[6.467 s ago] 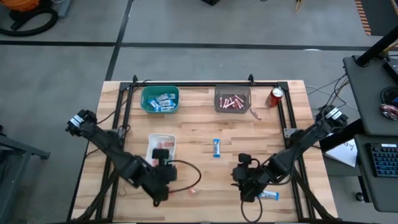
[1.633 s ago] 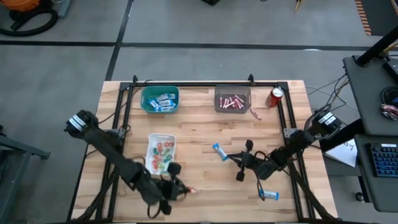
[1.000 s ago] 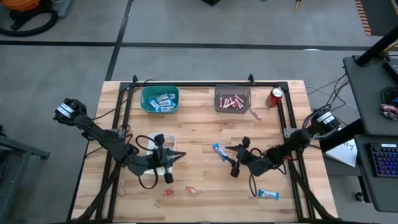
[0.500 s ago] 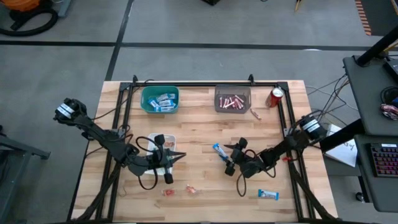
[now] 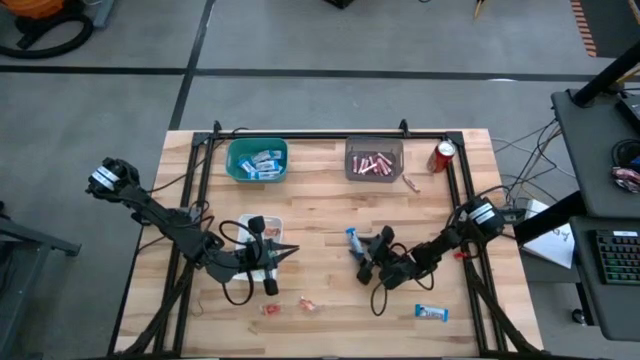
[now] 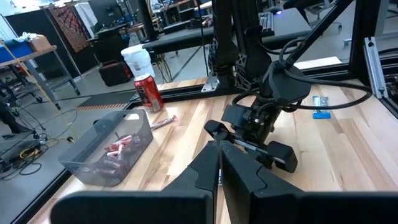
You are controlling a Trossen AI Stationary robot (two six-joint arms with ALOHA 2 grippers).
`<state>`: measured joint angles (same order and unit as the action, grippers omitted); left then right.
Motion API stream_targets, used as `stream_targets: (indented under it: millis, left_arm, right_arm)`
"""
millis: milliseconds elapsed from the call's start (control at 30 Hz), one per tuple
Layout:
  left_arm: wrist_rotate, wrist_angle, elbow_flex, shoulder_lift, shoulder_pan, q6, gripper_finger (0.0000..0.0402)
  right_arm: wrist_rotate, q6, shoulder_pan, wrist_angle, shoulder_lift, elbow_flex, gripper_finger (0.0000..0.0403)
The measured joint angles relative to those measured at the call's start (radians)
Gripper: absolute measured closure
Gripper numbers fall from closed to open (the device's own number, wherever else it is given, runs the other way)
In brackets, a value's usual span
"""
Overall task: Sort candy
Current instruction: Put the white chocolate bar into the green bin
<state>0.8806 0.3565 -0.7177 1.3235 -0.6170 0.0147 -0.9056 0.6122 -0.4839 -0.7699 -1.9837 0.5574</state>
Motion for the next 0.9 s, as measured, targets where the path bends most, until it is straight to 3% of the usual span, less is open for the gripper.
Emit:
stream_targets:
  millis: [267,467,733,900]
  left_arm:
    - [0.000,-0.006,0.000,0.000,0.000,0.000,0.0402]
    - [0.000,-0.007,0.000,0.000,0.000,0.000,0.0402]
    - [0.000,-0.006,0.000,-0.011,-0.004,-0.008,0.0402]
    - [0.000,-0.021,0.000,-0.016,-0.024,-0.022,0.0402]
  right_arm:
    - [0.018,-0.002,0.005,0.014,-0.003,0.000,0.0292]
    - [0.029,-0.108,0.004,-0.025,0.017,0.000,0.0377]
    - [0.111,-0.307,0.044,-0.026,0.179,-0.003,0.0373]
    - [0.317,-0.480,0.176,-0.027,0.335,0.016,0.0374]
